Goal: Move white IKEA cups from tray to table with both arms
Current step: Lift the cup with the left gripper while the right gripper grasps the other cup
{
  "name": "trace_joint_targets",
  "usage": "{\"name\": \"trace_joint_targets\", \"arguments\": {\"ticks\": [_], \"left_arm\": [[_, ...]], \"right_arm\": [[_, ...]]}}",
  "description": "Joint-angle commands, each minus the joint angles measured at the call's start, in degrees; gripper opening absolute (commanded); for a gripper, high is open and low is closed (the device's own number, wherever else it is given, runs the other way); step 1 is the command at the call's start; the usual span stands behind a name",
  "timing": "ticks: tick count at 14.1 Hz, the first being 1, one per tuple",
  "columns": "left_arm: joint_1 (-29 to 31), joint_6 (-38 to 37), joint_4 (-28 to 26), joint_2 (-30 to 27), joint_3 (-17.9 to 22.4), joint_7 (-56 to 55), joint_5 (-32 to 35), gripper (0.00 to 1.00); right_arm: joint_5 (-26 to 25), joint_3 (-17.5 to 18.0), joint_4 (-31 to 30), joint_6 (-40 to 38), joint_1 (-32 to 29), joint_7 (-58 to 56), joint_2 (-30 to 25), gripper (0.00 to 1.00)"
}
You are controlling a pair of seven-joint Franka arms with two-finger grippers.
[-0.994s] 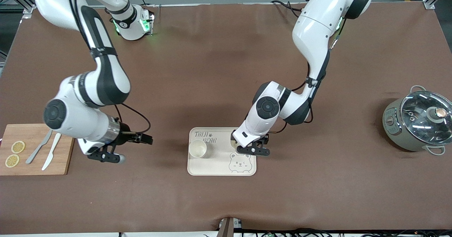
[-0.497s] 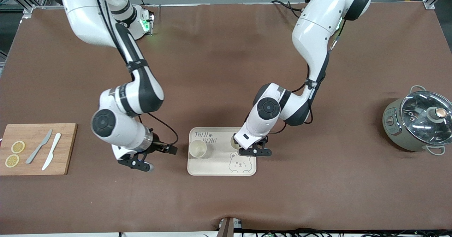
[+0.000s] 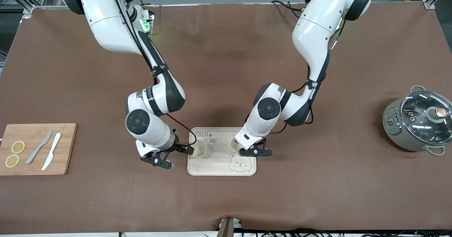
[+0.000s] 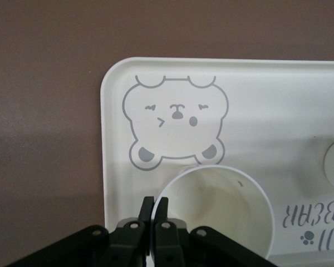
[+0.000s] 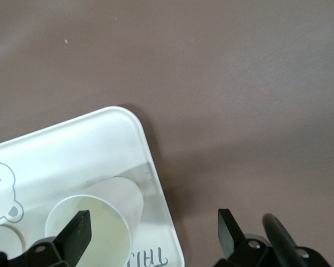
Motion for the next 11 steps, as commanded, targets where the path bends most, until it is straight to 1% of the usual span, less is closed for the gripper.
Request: {"name": "trace_joint_targets", "arguments": {"ticks": [1, 2, 3, 4, 5, 7, 8, 9, 11], "left_arm": [[2.6, -5.91, -3.0, -7.1, 0.15, 0.31, -0.24, 0.0], [5.49, -12.13, -3.02, -9.93, 0.06, 3.1, 0.46, 0.0], [8.39, -17.33, -3.19, -12.74, -0.38, 9.14, 0.38, 0.0], [13.38, -22.6, -3.63, -15.55, -0.99, 17.46, 0.29, 0.0], [16.39, -24.39, -3.8, -16.71, -1.34, 22.07, 0.29, 0.0], [22.1, -24.68, -4.42, -17.16, -1.35, 29.82, 0.29, 0.0], [24.66, -24.15, -4.68, -16.73, -1.35, 31.85, 0.2, 0.0], [26.86, -23.36, -5.38, -16.55, -1.35, 33.7, 0.2, 0.0], [30.38, -20.12, -8.01, -16.72, -1.35, 36.96, 0.11, 0.0]], "right_arm": [[-1.01, -0.61, 2.18, 0.32, 1.63, 3.01, 2.24, 1.0], [-1.01, -0.61, 2.18, 1.02, 1.98, 3.63, 2.42, 1.0], [-1.09, -0.61, 2.09, 1.02, 2.42, 3.64, 2.68, 1.0], [-1.44, -0.61, 2.09, 1.11, 2.51, 3.55, 2.77, 1.0], [-2.58, -0.61, 2.09, 1.11, 2.51, 3.46, 3.03, 0.94], [-4.52, -0.43, 2.09, 1.11, 2.6, 2.85, 3.12, 0.4], [-4.52, -0.43, 2.09, 1.11, 2.6, 2.06, 3.12, 0.15], [-4.52, -0.43, 2.09, 1.11, 2.6, 1.88, 3.12, 0.02], [-4.44, -0.34, 2.09, 1.11, 2.69, 2.23, 3.12, 0.0]]}}
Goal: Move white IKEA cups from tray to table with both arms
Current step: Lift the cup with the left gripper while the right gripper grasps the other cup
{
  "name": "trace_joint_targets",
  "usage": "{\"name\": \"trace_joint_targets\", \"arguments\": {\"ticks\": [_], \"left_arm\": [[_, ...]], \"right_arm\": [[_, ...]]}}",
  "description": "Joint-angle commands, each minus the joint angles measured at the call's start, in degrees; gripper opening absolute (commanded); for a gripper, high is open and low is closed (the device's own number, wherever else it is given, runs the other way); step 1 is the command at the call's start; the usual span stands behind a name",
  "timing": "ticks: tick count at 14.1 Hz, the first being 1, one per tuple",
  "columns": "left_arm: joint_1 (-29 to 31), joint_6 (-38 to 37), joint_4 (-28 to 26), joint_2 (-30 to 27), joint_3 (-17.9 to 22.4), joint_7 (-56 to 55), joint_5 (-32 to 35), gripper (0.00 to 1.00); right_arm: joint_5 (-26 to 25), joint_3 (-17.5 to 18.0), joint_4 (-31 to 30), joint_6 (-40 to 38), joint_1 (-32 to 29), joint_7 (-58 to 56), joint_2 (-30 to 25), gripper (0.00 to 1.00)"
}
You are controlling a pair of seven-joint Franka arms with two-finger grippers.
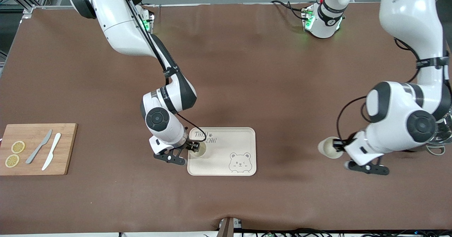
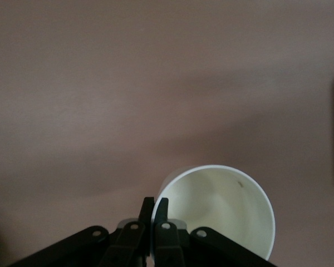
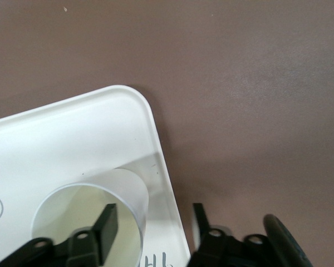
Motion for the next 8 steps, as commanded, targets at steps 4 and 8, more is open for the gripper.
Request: {"name": "trace_joint_targets", "arguments": {"ticks": [4, 8], "left_arm": [[3.92, 14.16, -16.71, -5.61, -1.0, 2.31, -0.05, 0.0], [4.45, 18.56, -25.34, -10.28, -1.35, 2.4, -0.14, 0.0]], "right_arm": [[-0.91, -0.3, 1.95, -0.2, 0.84, 1.35, 1.16, 0.0], [-0.65, -0.3, 2.91, -0.99, 0.5, 1.35, 0.81, 0.0]]}}
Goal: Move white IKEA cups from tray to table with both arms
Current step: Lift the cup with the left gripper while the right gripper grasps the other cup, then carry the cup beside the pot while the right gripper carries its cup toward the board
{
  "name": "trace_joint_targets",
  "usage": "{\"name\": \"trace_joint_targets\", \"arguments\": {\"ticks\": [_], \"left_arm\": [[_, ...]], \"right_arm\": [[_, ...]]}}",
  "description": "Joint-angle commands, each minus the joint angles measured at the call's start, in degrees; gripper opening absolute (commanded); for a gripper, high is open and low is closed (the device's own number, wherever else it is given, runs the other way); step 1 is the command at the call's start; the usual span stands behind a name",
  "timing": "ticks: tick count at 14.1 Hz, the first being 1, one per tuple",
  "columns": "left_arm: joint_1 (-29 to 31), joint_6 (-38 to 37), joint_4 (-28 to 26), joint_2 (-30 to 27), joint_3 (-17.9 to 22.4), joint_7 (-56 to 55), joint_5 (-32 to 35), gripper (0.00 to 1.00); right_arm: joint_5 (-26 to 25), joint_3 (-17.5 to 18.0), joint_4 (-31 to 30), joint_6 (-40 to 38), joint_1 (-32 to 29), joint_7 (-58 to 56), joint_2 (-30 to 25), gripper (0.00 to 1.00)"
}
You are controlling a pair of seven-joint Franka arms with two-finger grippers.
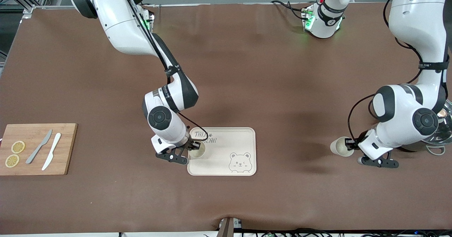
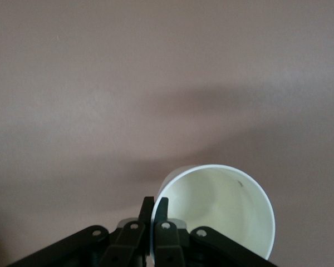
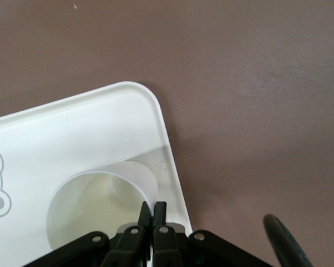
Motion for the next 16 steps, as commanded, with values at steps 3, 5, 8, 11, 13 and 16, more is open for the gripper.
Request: {"name": "trace_joint_targets", "arguments": {"ticks": [3, 5, 8, 11, 13, 16], "left_arm": [[1.1, 13.54, -18.59, -8.86, -1.2, 0.73, -0.22, 0.0], [3.37, 20.5, -26.6, -11.41, -1.9, 2.56, -0.4, 0.0], [9.69, 22.19, -31.37, -13.26, -6.37, 4.86, -0.58, 0.0], [17.07, 22.9, -31.91, -12.65, -12.35, 6.87, -0.58, 0.0], [18.76, 22.9, -31.99, -12.39, -13.86, 7.32, -0.58, 0.0], [18.76, 23.77, -31.99, -11.78, -13.95, 7.41, -0.58, 0.0]], "right_arm": [[-0.65, -0.47, 5.42, -4.66, -1.95, 0.62, 0.27, 0.0], [-0.65, -0.3, 8.76, -8.35, -4.23, -0.35, 0.35, 0.0], [-0.65, -0.39, 9.21, -9.77, -7.3, -5.87, -0.7, 0.0], [-0.56, -0.12, 9.3, -12.05, -11.35, -13.68, -1.14, 0.0], [-0.47, -0.04, 9.3, -12.32, -14.07, -17.91, -1.58, 0.0], [-0.38, -0.04, 9.3, -13.2, -18.02, -26.87, -1.93, 0.0]]}}
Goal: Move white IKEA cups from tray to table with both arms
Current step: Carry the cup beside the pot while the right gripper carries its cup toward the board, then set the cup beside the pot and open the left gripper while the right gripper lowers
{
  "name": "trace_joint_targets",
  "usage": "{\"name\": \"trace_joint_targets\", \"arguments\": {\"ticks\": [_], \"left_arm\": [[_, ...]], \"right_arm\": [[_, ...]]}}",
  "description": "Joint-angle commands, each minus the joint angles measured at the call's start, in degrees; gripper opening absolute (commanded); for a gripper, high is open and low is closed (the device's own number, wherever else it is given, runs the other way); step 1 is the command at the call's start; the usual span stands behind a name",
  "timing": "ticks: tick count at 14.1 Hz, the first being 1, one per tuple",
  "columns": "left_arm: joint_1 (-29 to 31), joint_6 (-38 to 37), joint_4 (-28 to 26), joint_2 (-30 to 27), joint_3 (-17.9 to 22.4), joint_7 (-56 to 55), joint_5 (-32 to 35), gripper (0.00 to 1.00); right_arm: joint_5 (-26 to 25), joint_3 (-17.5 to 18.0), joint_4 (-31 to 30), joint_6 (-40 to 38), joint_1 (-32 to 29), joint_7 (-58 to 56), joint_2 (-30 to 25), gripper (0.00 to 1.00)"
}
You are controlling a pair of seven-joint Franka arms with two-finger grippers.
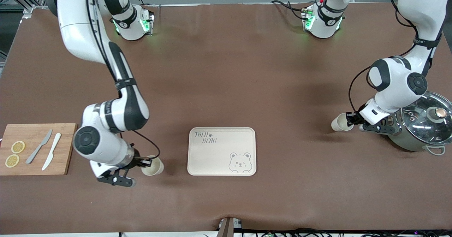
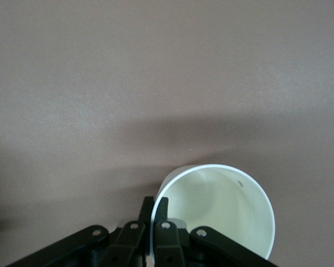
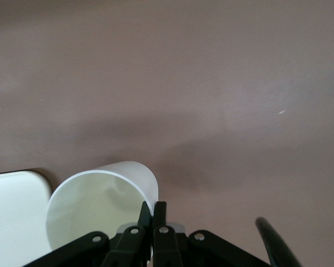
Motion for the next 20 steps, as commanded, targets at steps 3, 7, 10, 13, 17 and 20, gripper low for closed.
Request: {"name": "trace_joint_targets", "arguments": {"ticks": [3, 7, 10, 13, 17, 20], "left_arm": [[0.82, 4.27, -1.27, 0.85, -1.01, 1.09, -0.57, 0.0], [0.65, 5.69, -1.09, 1.73, -1.09, 1.18, -0.57, 0.0], [-0.32, 5.77, -0.74, 2.0, -1.44, -0.05, -0.66, 0.84], [-0.76, 5.77, -0.39, 2.26, -1.71, -1.54, -0.66, 1.0], [-0.67, 4.9, 0.49, 0.69, -1.8, -2.07, -0.66, 1.0], [-0.67, -0.09, 2.68, -0.37, -1.8, -2.16, -0.58, 1.0]], "right_arm": [[-0.21, 0.94, -0.42, -1.48, -6.72, -13.78, -2.45, 0.0], [-0.21, 0.85, -1.3, -1.31, -10.85, -22.05, -2.46, 0.0], [-0.21, 0.85, -2.53, -0.69, -13.23, -26.36, -2.28, 0.0], [-0.21, 0.85, -3.58, -0.26, -14.99, -29.0, -2.11, 0.0], [-0.12, 0.85, -6.48, 1.77, -17.1, -32.08, -1.93, 0.0], [-0.03, 0.94, -8.07, 1.86, -17.45, -32.09, -1.76, 0.0]]}}
